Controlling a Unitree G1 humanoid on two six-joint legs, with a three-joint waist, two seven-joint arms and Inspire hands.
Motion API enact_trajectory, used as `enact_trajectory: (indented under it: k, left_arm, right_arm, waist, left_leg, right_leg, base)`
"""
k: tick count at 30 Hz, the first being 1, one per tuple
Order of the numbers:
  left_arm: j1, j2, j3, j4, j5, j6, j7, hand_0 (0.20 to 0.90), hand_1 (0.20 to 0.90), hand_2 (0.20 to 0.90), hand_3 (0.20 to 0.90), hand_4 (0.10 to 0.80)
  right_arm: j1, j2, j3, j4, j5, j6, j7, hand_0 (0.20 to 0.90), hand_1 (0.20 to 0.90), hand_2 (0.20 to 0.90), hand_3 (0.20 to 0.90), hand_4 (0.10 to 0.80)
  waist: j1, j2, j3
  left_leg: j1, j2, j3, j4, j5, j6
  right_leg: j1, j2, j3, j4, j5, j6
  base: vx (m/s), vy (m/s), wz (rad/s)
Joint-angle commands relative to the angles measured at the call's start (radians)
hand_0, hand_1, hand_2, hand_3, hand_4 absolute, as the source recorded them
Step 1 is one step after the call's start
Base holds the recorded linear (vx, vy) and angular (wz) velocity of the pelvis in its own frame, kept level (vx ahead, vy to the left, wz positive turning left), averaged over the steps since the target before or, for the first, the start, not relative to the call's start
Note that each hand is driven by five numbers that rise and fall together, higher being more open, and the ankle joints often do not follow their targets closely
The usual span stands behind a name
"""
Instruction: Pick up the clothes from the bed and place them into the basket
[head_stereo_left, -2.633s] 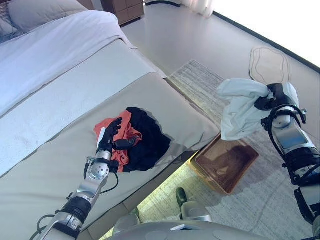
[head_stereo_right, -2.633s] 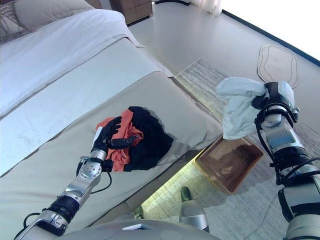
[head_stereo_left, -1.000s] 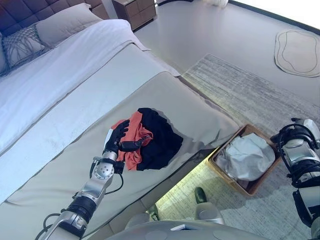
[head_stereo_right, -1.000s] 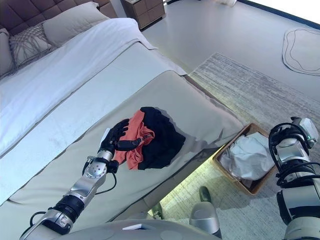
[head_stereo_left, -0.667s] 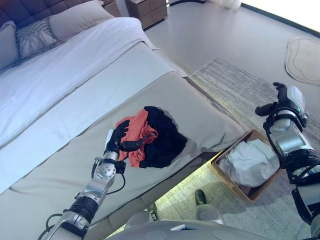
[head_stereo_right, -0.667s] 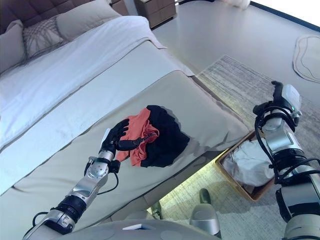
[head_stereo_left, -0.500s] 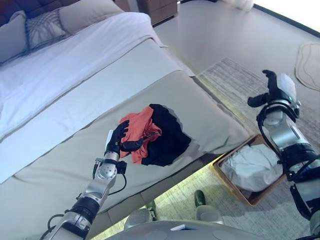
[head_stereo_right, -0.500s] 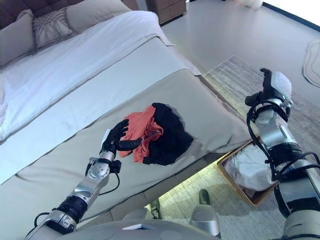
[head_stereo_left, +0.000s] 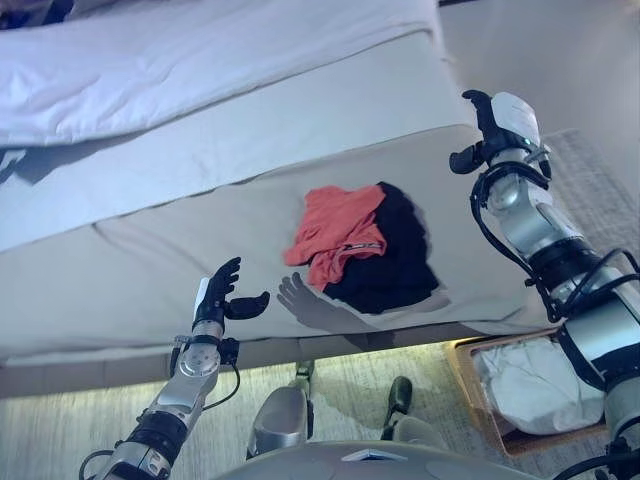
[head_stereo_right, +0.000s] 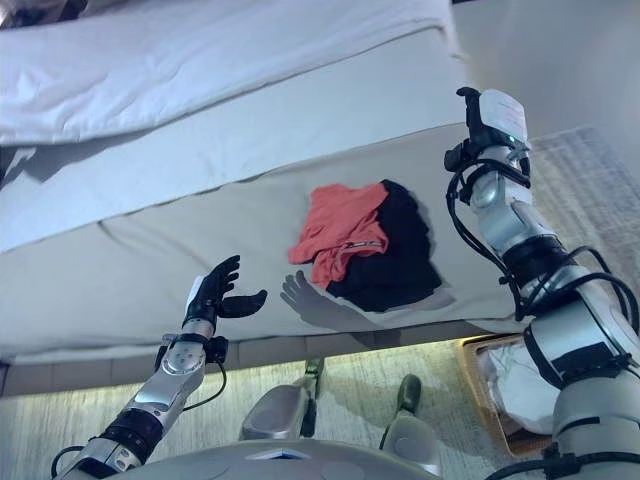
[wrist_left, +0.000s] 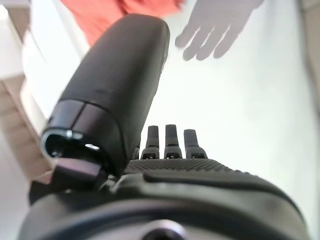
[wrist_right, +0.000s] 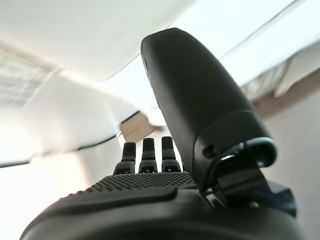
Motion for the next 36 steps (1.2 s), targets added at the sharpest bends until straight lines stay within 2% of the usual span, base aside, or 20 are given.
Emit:
enact_trajectory:
  k: [1,6,7,9,16,23,31,36]
  left_arm:
    - [-0.079,0.09,-0.011,-0.049,0.004,-0.127,0.01,0.9,0.9,0.9,0.9,0.8]
    - [-0.101,0.093,-0.017,-0.099,-0.011,-0.162,0.028,0.9,0.9,0.9,0.9,0.8]
    - [-0.108,0.101,-0.026,-0.132,0.002,-0.168,0.032,0.9,0.9,0.9,0.9,0.8]
    - [-0.108,0.117,-0.034,-0.166,-0.006,-0.169,0.033,0.9,0.9,0.9,0.9,0.8]
    - [-0.09,0.132,-0.043,-0.228,-0.013,-0.166,0.042,0.9,0.9,0.9,0.9,0.8]
    - [-0.065,0.153,-0.051,-0.239,-0.032,-0.192,0.046,0.9,0.9,0.9,0.9,0.8]
    - [-0.048,0.173,-0.051,-0.271,-0.032,-0.221,0.054,0.9,0.9,0.9,0.9,0.8]
    - [-0.038,0.185,-0.051,-0.306,-0.028,-0.203,0.053,0.9,0.9,0.9,0.9,0.8]
  right_arm:
    - [-0.26,-0.029,0.079,-0.045,-0.064,-0.015,-0.046,0.9,0.9,0.9,0.9,0.8]
    - [-0.339,0.022,0.118,0.007,-0.09,0.004,-0.028,0.9,0.9,0.9,0.9,0.8]
    - [-0.372,0.024,0.136,0.027,-0.096,0.014,-0.025,0.9,0.9,0.9,0.9,0.8]
    - [-0.395,0.024,0.155,0.045,-0.101,0.029,-0.013,0.9,0.9,0.9,0.9,0.8]
    - [-0.416,0.016,0.183,0.138,-0.113,0.102,0.065,0.9,0.9,0.9,0.9,0.8]
    - [-0.451,0.009,0.225,0.289,-0.124,0.129,0.144,0.9,0.9,0.9,0.9,0.8]
    - [-0.5,0.008,0.287,0.463,-0.168,0.219,0.303,0.9,0.9,0.9,0.9,0.8]
    - [-0.513,0.0,0.306,0.521,-0.173,0.253,0.378,0.9,0.9,0.9,0.9,0.8]
  waist:
    - [0.047,-0.029,0.114]
    - [0.086,-0.013,0.208]
    - [0.101,-0.009,0.227]
    - [0.117,-0.008,0.227]
    - [0.138,0.019,0.227]
    - [0.151,0.034,0.227]
    - [0.168,0.037,0.227]
    - [0.176,0.04,0.227]
  left_leg:
    - [-0.046,-0.04,-0.022,0.192,-0.168,0.001]
    - [-0.157,-0.081,-0.051,0.344,-0.213,0.027]
    - [-0.217,-0.098,-0.057,0.406,-0.235,0.038]
    - [-0.278,-0.111,-0.056,0.475,-0.283,0.047]
    - [-0.453,-0.142,-0.055,0.645,-0.351,0.079]
    - [-0.532,-0.14,-0.046,0.686,-0.358,0.088]
    - [-0.581,-0.136,-0.047,0.7,-0.357,0.095]
    - [-0.609,-0.133,-0.047,0.72,-0.361,0.096]
  right_leg:
    - [-0.082,-0.108,-0.058,0.27,-0.116,-0.058]
    - [-0.184,-0.15,-0.054,0.429,-0.156,-0.06]
    - [-0.237,-0.161,-0.057,0.497,-0.176,-0.064]
    - [-0.303,-0.176,-0.046,0.582,-0.216,-0.061]
    - [-0.476,-0.198,-0.029,0.765,-0.26,-0.074]
    - [-0.557,-0.192,-0.025,0.815,-0.269,-0.076]
    - [-0.6,-0.172,-0.029,0.825,-0.275,-0.081]
    - [-0.632,-0.17,-0.037,0.856,-0.281,-0.085]
  base:
    - [-0.039,0.104,0.21]
    - [-0.051,0.097,0.19]
    - [-0.02,0.053,0.26]
    - [0.001,0.048,0.29]
    - [-0.011,0.051,0.14]
    - [-0.012,0.01,0.05]
    - [0.0,0.0,0.0]
    - [0.002,-0.004,0.02]
